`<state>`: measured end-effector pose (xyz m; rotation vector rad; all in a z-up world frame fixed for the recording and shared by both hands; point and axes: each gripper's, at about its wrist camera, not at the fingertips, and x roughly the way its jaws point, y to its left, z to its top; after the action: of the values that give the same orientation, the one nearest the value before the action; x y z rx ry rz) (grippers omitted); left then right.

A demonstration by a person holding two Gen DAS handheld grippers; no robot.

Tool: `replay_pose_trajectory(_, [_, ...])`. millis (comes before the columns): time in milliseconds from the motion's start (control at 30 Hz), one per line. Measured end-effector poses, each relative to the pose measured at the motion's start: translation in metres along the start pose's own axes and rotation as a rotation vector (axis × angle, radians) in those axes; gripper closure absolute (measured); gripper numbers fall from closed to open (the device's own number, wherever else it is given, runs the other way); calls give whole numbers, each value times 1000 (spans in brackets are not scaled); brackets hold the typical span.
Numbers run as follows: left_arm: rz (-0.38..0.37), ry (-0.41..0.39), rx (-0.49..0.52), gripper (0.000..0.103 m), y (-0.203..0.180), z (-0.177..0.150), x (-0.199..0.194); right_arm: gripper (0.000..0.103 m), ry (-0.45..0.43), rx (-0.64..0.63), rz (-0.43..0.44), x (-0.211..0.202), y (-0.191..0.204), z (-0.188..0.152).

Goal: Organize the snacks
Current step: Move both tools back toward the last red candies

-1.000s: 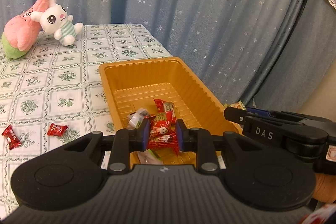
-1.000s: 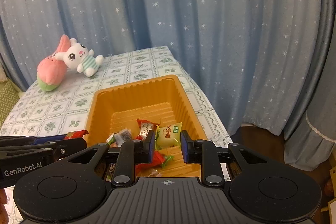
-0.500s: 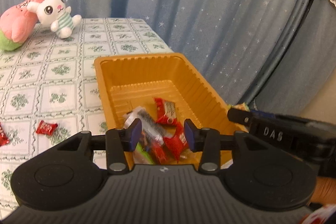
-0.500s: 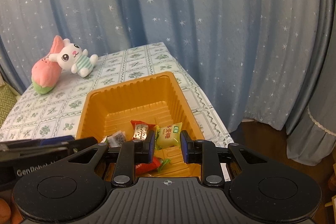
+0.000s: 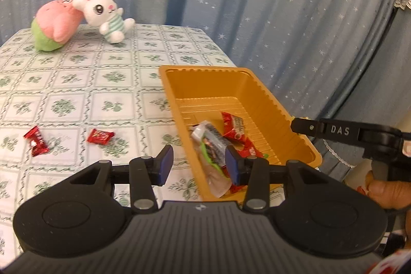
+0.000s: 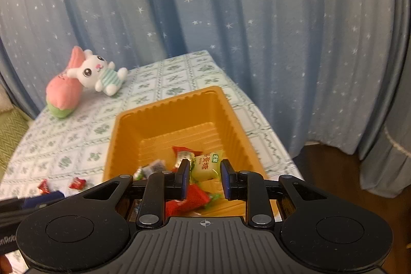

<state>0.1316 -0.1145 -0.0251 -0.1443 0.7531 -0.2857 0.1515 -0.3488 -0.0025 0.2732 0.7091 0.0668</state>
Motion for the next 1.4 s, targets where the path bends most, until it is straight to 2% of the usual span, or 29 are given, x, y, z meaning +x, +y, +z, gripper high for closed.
replay_pose_trajectory(67, [7,4,-11,62,5,-1,-4,77,11,55,40,6,-5,0])
replay_pose_trajectory(100, [11,3,-14,62,8,-1,-6,72,21,76,42,8,-6,0])
replay_pose_trajectory(133, [17,2,-15,61,10,-2,-9,52,24,92,33,9,-8,0])
replay_pose_trajectory(167, [23,0,-12,60,11,-3,-11,38,15,104,34,7,-9,0])
replay_pose_trajectory(433, [50,-10,-18,55,25,-14,-36,38,6,122,18,-25,-10,-8])
replay_pose_trajectory(767, [92,-12,-30,47,44,-30,-77,37,52,106,11,-67,23,-52])
replay_pose_trajectory(1033, [148,-36,-54,40,67,-40,-112,38,75,38,40,-79,60,-70])
replay_pose_trajectory(1400, [201,-38,-85,40,96,-47,-134,38,84,-38,79,-82,98,-77])
